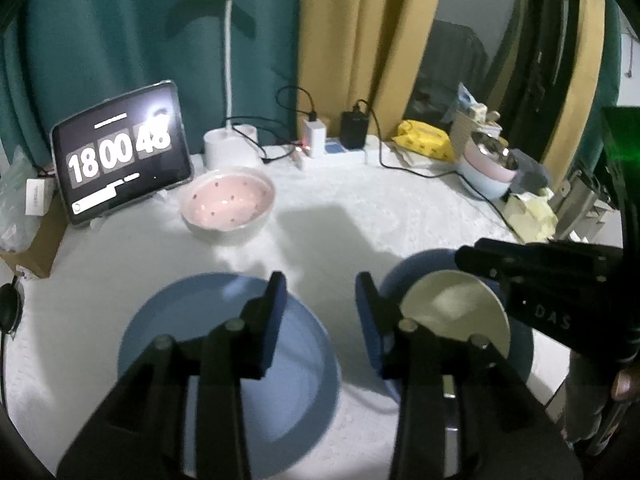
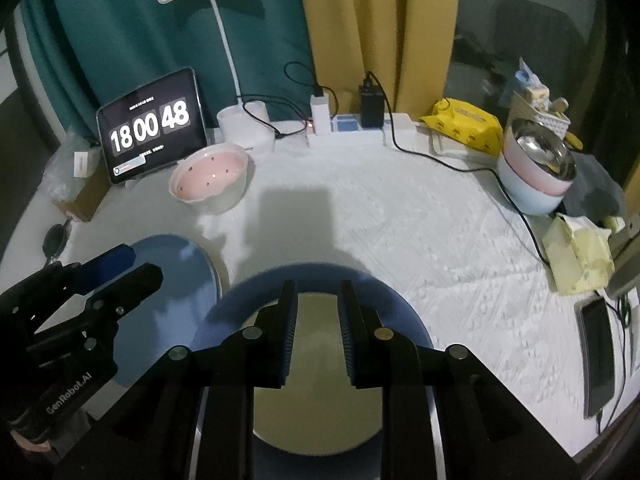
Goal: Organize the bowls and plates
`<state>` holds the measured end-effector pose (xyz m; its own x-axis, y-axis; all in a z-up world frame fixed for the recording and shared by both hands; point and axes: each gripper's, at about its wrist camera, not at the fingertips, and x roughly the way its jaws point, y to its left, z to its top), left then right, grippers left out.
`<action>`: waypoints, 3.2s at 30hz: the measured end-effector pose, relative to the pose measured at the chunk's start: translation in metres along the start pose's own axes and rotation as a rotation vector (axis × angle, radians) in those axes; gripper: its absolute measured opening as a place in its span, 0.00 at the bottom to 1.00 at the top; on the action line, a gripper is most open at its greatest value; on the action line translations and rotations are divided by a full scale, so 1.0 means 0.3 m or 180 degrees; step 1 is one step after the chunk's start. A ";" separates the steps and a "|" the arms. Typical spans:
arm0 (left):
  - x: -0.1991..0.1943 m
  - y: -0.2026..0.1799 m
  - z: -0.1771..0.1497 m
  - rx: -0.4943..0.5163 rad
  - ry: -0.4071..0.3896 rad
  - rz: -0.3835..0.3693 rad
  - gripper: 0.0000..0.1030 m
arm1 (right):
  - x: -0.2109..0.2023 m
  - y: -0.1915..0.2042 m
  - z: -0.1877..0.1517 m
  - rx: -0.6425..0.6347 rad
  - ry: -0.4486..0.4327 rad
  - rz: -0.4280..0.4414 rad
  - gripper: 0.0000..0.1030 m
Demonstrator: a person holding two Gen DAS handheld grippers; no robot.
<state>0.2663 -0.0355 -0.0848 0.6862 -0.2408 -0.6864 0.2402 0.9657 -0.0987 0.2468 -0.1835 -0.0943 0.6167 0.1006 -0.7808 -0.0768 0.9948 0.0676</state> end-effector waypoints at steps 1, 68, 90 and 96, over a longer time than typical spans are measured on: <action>0.001 0.010 0.003 -0.0014 -0.0012 0.0007 0.40 | 0.004 0.010 0.009 -0.0019 -0.0023 -0.0007 0.23; 0.503 0.524 0.186 -0.0571 0.0418 0.0155 0.46 | 0.635 0.316 0.402 -0.0171 0.0527 0.0113 0.35; 0.572 0.497 0.161 -0.0527 0.0528 0.0090 0.31 | 0.736 0.402 0.376 -0.0444 0.0834 0.0047 0.19; 0.557 0.504 0.151 -0.0552 0.0515 0.0104 0.26 | 0.706 0.398 0.374 -0.0419 0.0778 0.0133 0.16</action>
<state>0.4484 0.0660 -0.1818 0.5692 -0.2040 -0.7965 0.0884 0.9783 -0.1873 0.4561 -0.0415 -0.1819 0.4049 0.1182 -0.9067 -0.2091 0.9773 0.0340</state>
